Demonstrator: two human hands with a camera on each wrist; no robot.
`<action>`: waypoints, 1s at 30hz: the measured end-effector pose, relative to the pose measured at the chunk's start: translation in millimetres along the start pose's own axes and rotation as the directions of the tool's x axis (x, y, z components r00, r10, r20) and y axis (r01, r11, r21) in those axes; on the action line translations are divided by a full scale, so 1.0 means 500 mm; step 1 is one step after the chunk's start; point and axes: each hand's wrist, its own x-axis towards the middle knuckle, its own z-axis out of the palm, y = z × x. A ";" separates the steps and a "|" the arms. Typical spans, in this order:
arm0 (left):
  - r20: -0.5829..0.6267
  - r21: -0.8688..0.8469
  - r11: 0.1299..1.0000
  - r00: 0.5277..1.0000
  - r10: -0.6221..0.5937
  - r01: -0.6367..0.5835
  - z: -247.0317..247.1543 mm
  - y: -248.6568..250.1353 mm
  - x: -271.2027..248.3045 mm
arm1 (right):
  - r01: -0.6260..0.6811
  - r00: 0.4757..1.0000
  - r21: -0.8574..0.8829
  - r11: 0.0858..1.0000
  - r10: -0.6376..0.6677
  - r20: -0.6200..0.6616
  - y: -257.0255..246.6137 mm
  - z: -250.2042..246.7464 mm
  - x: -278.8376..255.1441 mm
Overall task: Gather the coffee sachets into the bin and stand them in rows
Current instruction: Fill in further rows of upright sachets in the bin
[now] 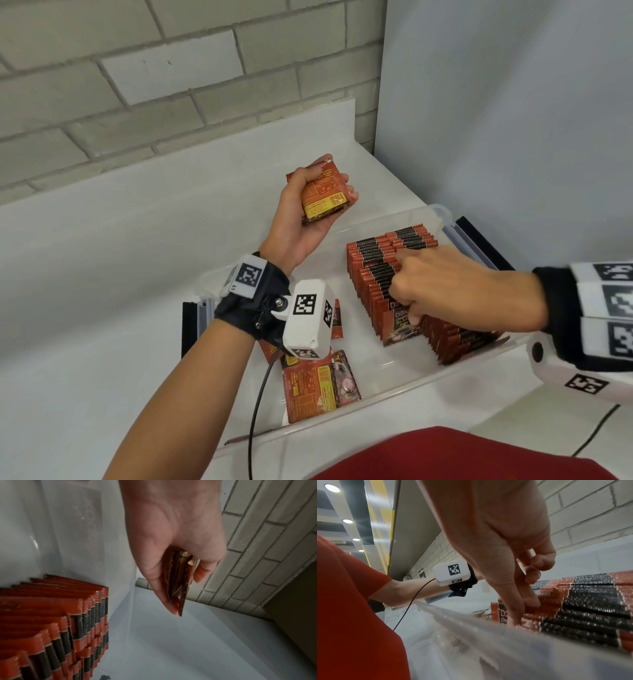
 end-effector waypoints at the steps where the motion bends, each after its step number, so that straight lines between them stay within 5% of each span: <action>1: -0.004 0.000 1.000 1.000 -0.001 0.001 0.000 0.000 0.000 | -0.004 1.000 0.010 1.000 0.003 0.010 0.001 0.000 0.001; 15: -0.028 0.103 0.995 1.000 -0.003 0.006 -0.003 -0.002 0.004 | -0.084 0.993 0.319 0.944 0.104 -0.048 0.032 -0.021 -0.001; 20: 0.040 0.138 0.990 0.999 0.004 -0.009 -0.001 -0.003 0.004 | -0.144 0.959 0.663 0.734 0.270 -0.090 0.079 -0.082 0.003; 25: 0.112 0.140 0.990 0.994 0.003 -0.019 0.004 -0.005 -0.003 | -0.108 0.897 0.868 0.484 0.424 -0.124 0.117 -0.109 0.034; 30: 0.174 0.174 0.985 0.985 -0.013 -0.017 0.000 -0.009 -0.003 | -0.026 0.889 0.949 0.313 0.441 -0.121 0.117 -0.098 0.060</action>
